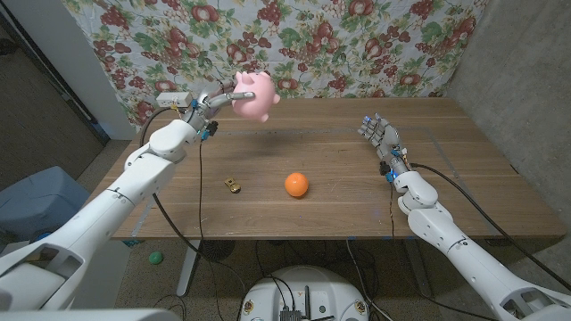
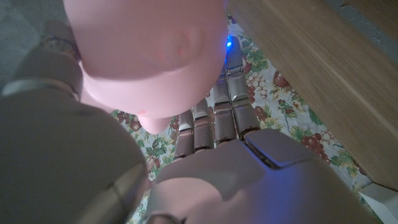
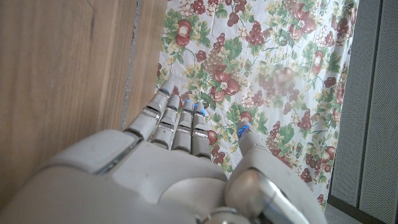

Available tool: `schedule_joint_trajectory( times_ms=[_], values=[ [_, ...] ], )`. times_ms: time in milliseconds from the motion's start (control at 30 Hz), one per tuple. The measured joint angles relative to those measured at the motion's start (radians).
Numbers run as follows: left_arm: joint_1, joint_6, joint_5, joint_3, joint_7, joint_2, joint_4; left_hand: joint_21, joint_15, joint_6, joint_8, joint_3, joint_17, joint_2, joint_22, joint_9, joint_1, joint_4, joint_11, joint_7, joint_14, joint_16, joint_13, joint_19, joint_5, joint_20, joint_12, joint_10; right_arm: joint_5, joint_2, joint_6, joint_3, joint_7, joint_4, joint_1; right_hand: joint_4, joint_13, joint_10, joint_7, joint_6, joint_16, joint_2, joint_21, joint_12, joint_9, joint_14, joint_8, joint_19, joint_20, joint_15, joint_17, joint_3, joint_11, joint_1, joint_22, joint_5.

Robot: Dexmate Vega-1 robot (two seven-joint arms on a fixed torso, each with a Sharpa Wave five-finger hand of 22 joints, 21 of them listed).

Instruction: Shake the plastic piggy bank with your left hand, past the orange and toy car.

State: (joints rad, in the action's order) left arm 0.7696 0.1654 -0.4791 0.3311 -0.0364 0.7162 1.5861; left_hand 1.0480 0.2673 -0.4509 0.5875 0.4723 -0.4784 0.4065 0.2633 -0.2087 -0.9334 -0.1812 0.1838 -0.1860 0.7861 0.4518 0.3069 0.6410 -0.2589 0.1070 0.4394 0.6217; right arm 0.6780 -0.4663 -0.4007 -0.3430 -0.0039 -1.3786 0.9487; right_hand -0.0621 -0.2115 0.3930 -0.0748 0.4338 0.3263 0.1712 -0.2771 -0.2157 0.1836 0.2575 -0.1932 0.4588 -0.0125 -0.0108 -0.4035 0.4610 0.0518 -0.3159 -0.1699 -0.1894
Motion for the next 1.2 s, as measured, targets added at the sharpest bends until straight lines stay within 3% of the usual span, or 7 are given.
schedule_joint_trajectory(
  times_ms=[767,1200],
  values=[
    [-0.103,0.031,-0.190,0.029,-0.328,-0.010,-0.103,0.025,-0.004,-0.014,0.000,0.000,-0.031,0.000,-0.021,0.000,0.000,0.000,-0.003,0.000,0.004,-0.007,0.005,0.000,0.000,0.000,-0.010,0.011,-0.014,0.002,-0.004,0.001,-0.027,-0.015,0.009,-0.003,0.000,0.000,0.000,0.000,-0.005,0.000,0.004,0.000,0.000,0.000,0.000,0.007,-0.007,0.000,0.000,-0.003,0.000,0.000,0.000,0.000],
    [-0.118,0.046,-0.221,0.033,-0.389,-0.016,-0.125,0.033,-0.004,-0.014,0.000,0.000,-0.049,0.000,-0.032,0.000,0.000,0.000,-0.002,0.000,0.004,-0.012,0.005,0.000,0.000,0.000,-0.012,0.013,-0.021,0.004,-0.005,-0.001,-0.038,-0.018,0.010,-0.004,0.000,0.000,0.000,0.000,-0.005,0.000,0.015,0.000,0.000,0.000,0.000,0.007,-0.007,0.000,0.000,-0.004,0.000,0.000,0.000,0.000]
  ],
)
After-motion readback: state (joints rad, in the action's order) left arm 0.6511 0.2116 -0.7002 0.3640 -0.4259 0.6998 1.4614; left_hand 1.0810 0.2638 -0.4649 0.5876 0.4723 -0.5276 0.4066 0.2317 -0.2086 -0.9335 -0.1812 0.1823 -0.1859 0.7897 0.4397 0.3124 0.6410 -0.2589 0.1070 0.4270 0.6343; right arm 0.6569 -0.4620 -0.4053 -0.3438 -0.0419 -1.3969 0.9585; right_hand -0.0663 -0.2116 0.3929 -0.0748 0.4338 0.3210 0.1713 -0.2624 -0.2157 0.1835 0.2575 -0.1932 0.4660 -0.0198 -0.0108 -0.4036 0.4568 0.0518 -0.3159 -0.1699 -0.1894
